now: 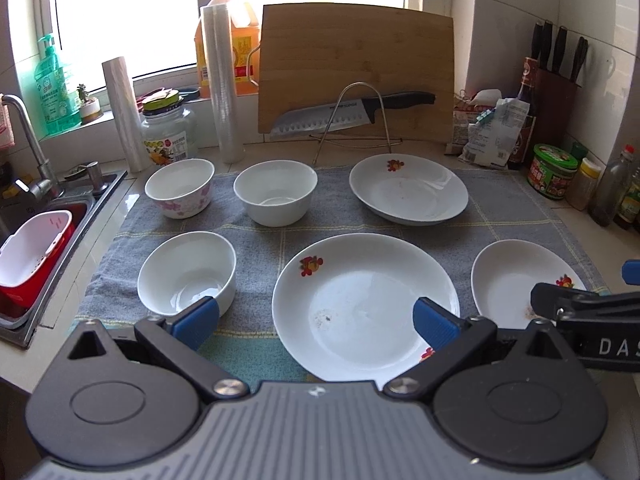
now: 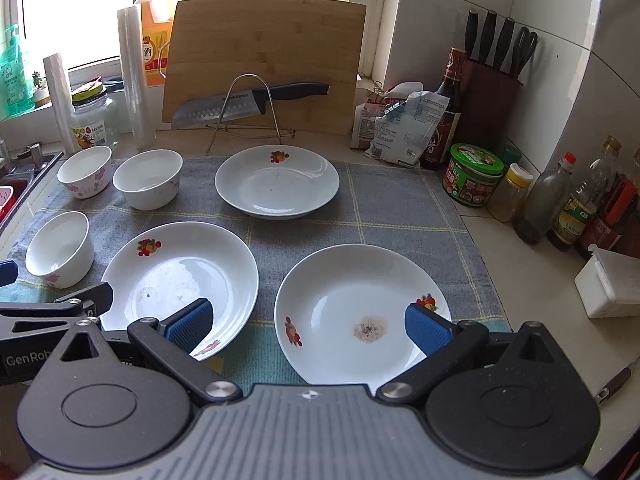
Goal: Organize plates and bowls
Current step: 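Reach the right tool to the brown-stained white plate and grip its rim, then lift the stained plate with the right tool and carry it aside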
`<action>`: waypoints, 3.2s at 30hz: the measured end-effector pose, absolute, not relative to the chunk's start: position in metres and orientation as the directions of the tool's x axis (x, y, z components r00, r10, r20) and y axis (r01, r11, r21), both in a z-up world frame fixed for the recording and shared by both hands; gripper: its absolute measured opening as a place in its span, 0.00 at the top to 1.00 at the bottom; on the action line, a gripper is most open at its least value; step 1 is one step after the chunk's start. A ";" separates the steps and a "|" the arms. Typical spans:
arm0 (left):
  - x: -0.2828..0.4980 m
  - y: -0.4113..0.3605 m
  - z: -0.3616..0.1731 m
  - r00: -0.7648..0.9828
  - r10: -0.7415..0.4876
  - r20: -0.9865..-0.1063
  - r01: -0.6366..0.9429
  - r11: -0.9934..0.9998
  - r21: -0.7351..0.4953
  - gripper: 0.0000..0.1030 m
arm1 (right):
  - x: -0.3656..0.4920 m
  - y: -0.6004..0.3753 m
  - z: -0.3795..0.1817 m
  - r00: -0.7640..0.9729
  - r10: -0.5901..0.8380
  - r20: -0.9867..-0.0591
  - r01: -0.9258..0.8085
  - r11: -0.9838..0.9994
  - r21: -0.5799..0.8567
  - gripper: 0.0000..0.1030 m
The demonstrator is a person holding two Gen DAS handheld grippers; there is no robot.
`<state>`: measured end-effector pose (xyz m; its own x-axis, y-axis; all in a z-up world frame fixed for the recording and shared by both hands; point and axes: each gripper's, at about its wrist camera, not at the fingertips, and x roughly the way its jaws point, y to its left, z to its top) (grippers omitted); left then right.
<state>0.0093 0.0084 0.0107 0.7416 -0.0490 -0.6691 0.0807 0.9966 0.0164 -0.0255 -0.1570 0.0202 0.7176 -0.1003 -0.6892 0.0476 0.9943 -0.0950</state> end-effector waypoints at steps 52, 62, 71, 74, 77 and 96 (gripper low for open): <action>-0.002 -0.161 -0.089 0.594 -0.262 -0.761 0.388 0.922 -0.015 0.01 | 0.138 -0.343 -0.087 0.445 0.243 -0.862 -0.335 0.938 0.091 0.00; 0.019 -0.170 -0.105 0.592 -0.358 -0.722 0.525 0.851 0.008 0.00 | 0.122 -0.339 -0.087 0.434 0.206 -0.877 -0.313 0.947 0.067 0.00; 0.020 -0.170 -0.104 0.603 -0.379 -0.702 0.538 0.843 0.007 0.00 | 0.125 -0.328 -0.095 0.370 0.248 -0.895 -0.362 0.926 0.106 0.00; 0.017 -0.168 -0.106 0.616 -0.383 -0.689 0.534 0.846 0.007 0.00 | 0.126 -0.327 -0.095 0.363 0.252 -0.897 -0.390 0.915 0.099 0.00; 0.016 -0.169 -0.104 0.616 -0.373 -0.694 0.527 0.850 0.010 0.00 | 0.130 -0.330 -0.094 0.337 0.267 -0.903 -0.394 0.911 0.122 0.00; 0.027 -0.173 -0.101 0.578 -0.363 -0.731 0.543 0.839 0.013 0.00 | 0.151 -0.336 -0.091 0.148 0.493 -0.857 -0.592 0.738 0.322 0.00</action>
